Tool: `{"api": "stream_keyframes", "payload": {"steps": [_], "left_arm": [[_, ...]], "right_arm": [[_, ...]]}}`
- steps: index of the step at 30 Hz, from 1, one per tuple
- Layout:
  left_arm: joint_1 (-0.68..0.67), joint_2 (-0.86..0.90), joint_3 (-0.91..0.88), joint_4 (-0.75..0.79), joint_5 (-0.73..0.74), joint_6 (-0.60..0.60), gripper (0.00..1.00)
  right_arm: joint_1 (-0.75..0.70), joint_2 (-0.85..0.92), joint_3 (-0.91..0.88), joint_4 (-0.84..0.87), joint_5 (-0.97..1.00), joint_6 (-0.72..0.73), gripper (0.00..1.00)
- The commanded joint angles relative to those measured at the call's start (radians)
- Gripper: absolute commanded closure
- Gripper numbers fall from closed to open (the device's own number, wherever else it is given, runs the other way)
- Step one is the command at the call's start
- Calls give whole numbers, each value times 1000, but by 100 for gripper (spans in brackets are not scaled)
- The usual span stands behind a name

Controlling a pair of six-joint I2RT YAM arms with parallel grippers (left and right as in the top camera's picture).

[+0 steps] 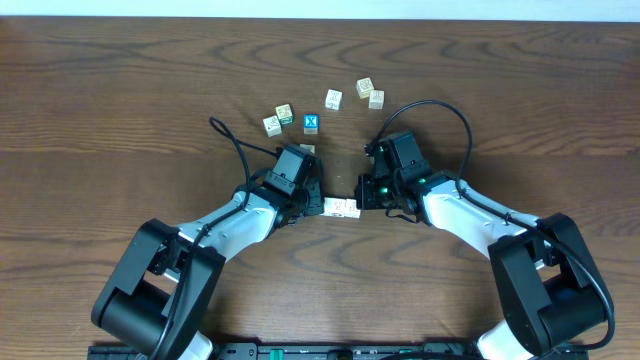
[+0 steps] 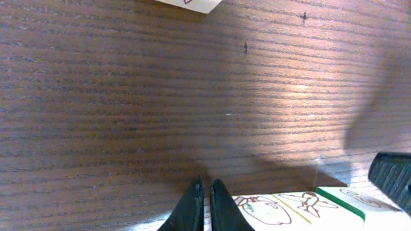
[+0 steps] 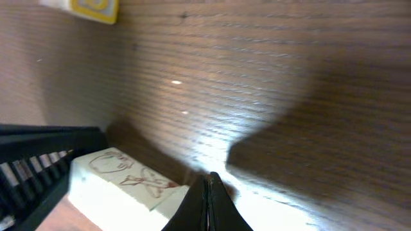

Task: Lift 3 blocks

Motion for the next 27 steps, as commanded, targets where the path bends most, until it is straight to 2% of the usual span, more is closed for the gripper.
{"api": "stream_keyframes", "payload": {"steps": [1, 7, 12, 22, 24, 27], "left_arm": [[-3, 1, 6, -8, 5, -5, 93], [-3, 1, 6, -14, 5, -4, 93], [5, 1, 6, -29, 5, 51, 93], [195, 0, 6, -99, 15, 163, 93], [236, -2, 6, -117, 77, 209, 93], [289, -6, 6, -151, 277, 304, 93]], "right_arm": [[-28, 5, -5, -22, 60, 18, 99], [-68, 5, -5, -161, 73, 46, 99], [-68, 5, -5, -215, 115, 49, 99], [-68, 5, -5, -230, 108, 45, 99], [-68, 5, -5, -233, 86, 44, 99], [-68, 5, -5, -241, 38, 44, 99]]}}
